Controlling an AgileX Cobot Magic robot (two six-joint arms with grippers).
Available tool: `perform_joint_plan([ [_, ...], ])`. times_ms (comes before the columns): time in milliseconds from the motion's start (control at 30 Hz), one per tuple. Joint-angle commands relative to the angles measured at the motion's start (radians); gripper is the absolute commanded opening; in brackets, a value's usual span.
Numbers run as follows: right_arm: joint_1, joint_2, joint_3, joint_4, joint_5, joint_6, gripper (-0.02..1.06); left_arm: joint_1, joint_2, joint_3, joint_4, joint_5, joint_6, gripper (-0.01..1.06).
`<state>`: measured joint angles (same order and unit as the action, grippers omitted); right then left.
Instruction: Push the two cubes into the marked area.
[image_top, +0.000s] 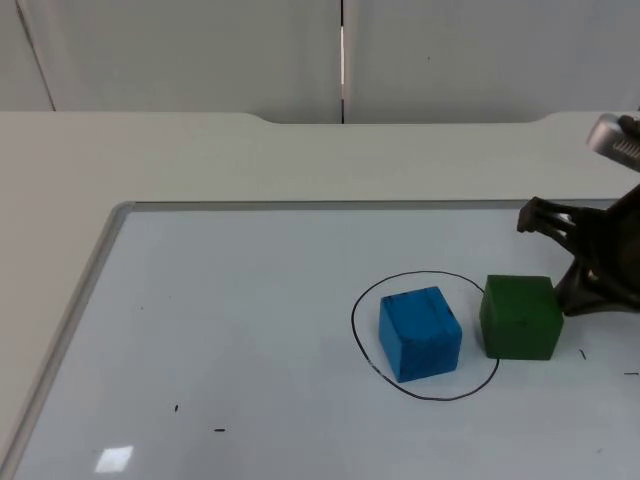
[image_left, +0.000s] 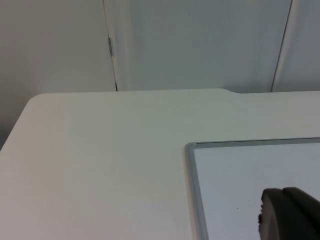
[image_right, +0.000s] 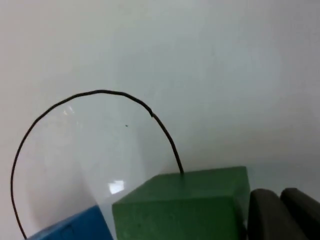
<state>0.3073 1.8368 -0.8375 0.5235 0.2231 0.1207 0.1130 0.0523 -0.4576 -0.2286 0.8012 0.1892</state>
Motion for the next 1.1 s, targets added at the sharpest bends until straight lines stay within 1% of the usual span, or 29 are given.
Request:
perform_joint_plan([
  [0,0.007,-0.003,-0.004,0.007,-0.013,0.002,0.05,0.004,-0.005,0.004,-0.004,-0.008,-0.005,0.00],
  [200,0.014,0.041,-0.004,0.007,0.020,0.002,0.05,0.004,-0.005,0.004,-0.004,-0.008,-0.005,0.00],
  [267,0.031,0.065,-0.004,0.004,0.007,0.000,0.05,0.004,-0.005,0.004,-0.004,-0.008,-0.005,0.00],
  [367,0.072,0.081,-0.004,0.004,-0.049,0.000,0.05,0.004,-0.005,0.004,-0.004,-0.008,-0.005,0.00],
  [400,0.072,0.081,-0.004,0.004,-0.049,0.000,0.05,0.004,-0.005,0.004,-0.004,-0.008,-0.005,0.00],
  [500,0.101,0.081,-0.004,0.004,-0.102,0.000,0.05,0.004,-0.005,0.004,-0.004,-0.008,-0.005,0.00],
  [733,0.102,0.081,-0.004,0.007,-0.108,0.000,0.05,0.004,-0.005,0.004,-0.004,-0.008,-0.005,0.00],
  [933,0.102,0.081,-0.004,0.006,-0.135,0.000,0.05,0.004,-0.005,0.004,-0.004,-0.008,-0.005,0.00],
  [1067,0.102,0.081,-0.031,0.002,-0.139,0.000,0.05,0.004,-0.005,0.004,-0.004,-0.008,-0.005,0.00],
])
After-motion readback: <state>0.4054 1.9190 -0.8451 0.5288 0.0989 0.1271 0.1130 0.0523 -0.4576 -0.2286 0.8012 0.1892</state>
